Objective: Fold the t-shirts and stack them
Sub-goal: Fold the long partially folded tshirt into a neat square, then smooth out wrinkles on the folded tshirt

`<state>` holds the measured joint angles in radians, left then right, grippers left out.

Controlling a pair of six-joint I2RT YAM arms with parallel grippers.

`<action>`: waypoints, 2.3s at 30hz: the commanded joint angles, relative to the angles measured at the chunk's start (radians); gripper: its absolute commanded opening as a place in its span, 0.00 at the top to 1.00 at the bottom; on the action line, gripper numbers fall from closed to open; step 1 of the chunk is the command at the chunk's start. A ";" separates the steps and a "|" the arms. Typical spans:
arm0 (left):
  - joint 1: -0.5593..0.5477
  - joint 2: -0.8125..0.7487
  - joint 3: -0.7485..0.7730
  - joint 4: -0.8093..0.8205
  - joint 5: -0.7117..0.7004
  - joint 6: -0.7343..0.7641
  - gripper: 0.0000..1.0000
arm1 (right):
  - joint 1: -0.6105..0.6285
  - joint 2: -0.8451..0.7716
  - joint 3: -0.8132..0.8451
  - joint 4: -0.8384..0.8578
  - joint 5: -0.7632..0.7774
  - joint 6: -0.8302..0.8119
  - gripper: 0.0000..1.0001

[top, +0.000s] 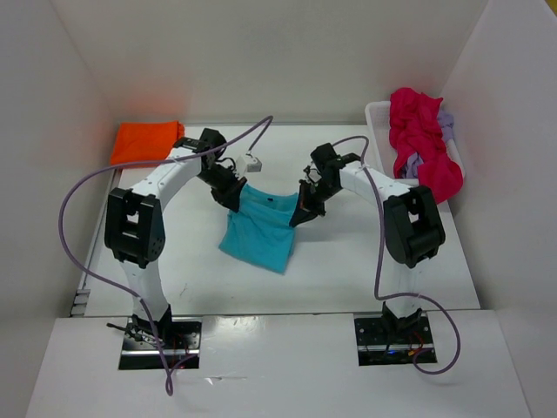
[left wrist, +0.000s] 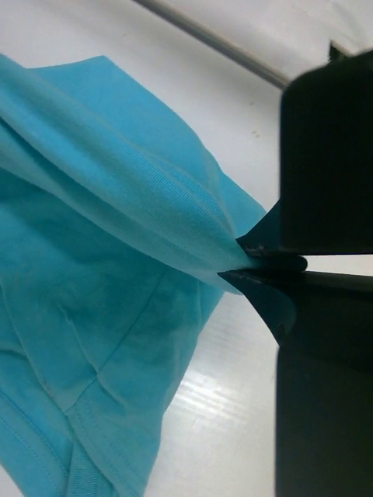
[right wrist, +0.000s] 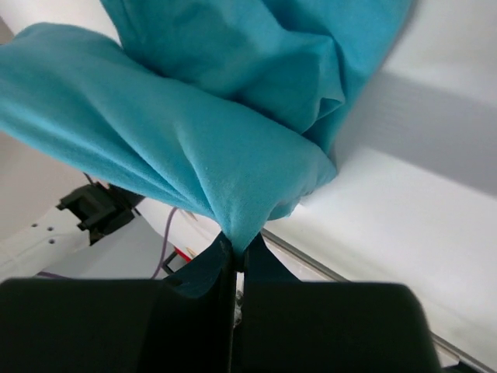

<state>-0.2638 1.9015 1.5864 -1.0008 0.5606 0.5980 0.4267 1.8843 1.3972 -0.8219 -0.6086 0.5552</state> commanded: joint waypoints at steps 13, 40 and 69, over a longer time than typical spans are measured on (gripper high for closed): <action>0.024 0.082 0.126 0.370 -0.235 -0.210 0.35 | -0.138 -0.005 0.135 0.233 0.211 0.095 0.59; -0.043 0.142 0.020 0.352 -0.229 -0.156 0.48 | 0.024 0.055 -0.009 0.227 0.411 0.046 0.51; 0.024 0.001 0.014 0.450 -0.143 -0.236 1.00 | -0.006 0.032 0.097 0.276 0.388 0.083 1.00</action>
<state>-0.2379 1.9259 1.5833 -0.5987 0.3813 0.4080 0.4389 1.9396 1.4254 -0.5842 -0.2539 0.6323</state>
